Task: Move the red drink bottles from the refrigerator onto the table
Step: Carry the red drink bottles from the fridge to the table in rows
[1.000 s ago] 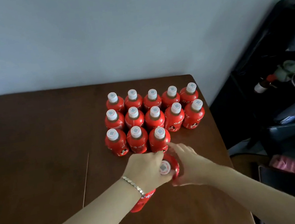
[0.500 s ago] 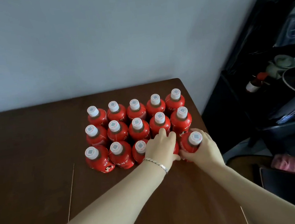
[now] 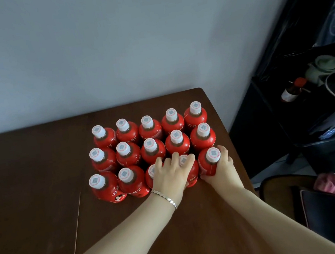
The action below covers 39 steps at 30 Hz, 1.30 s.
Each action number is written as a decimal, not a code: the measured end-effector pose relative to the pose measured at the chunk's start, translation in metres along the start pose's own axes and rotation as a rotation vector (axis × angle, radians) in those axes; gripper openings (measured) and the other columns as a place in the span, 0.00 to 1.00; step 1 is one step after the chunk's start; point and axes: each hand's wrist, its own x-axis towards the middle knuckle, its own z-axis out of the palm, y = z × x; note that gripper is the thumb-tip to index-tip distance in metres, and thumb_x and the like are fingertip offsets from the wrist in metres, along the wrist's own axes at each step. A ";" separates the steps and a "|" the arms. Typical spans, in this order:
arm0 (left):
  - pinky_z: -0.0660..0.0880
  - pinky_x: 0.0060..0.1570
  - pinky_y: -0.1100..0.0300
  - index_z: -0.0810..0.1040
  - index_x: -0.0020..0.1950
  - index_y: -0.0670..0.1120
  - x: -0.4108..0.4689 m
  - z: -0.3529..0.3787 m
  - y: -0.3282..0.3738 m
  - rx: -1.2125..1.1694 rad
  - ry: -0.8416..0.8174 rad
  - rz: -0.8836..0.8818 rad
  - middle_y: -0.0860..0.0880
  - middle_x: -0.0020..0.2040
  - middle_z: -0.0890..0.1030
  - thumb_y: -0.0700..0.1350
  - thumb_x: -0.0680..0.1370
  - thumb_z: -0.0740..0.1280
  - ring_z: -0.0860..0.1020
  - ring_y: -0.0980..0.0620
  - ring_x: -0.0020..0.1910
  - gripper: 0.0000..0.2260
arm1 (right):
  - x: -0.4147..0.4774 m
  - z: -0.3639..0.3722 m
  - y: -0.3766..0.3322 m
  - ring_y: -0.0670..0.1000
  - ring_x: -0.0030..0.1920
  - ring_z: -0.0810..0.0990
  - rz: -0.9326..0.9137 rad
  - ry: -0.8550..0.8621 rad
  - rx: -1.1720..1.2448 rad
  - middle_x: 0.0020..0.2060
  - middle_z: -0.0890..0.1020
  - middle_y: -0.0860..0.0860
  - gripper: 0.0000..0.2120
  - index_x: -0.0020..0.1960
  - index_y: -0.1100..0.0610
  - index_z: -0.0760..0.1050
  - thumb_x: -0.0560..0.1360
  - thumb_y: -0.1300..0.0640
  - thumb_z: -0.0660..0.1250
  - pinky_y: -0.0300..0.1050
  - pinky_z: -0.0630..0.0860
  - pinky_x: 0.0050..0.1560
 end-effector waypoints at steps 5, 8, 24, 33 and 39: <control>0.74 0.48 0.52 0.72 0.64 0.51 0.005 -0.019 -0.002 -0.015 -0.207 0.047 0.45 0.52 0.78 0.52 0.62 0.78 0.80 0.46 0.41 0.32 | 0.003 -0.020 0.003 0.56 0.63 0.75 0.081 -0.234 -0.269 0.68 0.69 0.59 0.50 0.76 0.57 0.36 0.72 0.54 0.71 0.49 0.74 0.62; 0.64 0.62 0.50 0.55 0.74 0.54 0.001 -0.023 0.002 0.028 -0.275 0.001 0.45 0.65 0.68 0.45 0.76 0.66 0.74 0.45 0.58 0.31 | -0.012 -0.030 0.004 0.53 0.56 0.79 0.160 -0.367 -0.448 0.61 0.76 0.57 0.46 0.77 0.62 0.40 0.73 0.55 0.70 0.41 0.76 0.48; 0.74 0.52 0.56 0.75 0.55 0.49 -0.102 -0.112 0.028 -0.289 -0.579 0.165 0.50 0.55 0.78 0.49 0.79 0.59 0.77 0.49 0.54 0.09 | -0.194 -0.049 0.018 0.51 0.58 0.76 0.180 -0.208 -0.485 0.61 0.75 0.51 0.22 0.69 0.54 0.68 0.77 0.48 0.62 0.41 0.73 0.52; 0.72 0.53 0.57 0.74 0.59 0.48 -0.192 -0.174 0.195 -0.207 -0.524 0.761 0.48 0.59 0.78 0.48 0.80 0.56 0.77 0.46 0.57 0.11 | -0.406 -0.091 0.103 0.53 0.52 0.78 0.525 0.226 -0.344 0.55 0.80 0.51 0.15 0.63 0.52 0.75 0.78 0.50 0.60 0.39 0.76 0.46; 0.72 0.53 0.55 0.75 0.55 0.47 -0.318 -0.220 0.342 -0.194 -0.475 1.191 0.46 0.59 0.79 0.47 0.78 0.58 0.77 0.45 0.57 0.10 | -0.609 -0.111 0.180 0.54 0.60 0.77 0.834 0.497 -0.161 0.60 0.79 0.53 0.16 0.63 0.53 0.75 0.77 0.51 0.61 0.44 0.74 0.58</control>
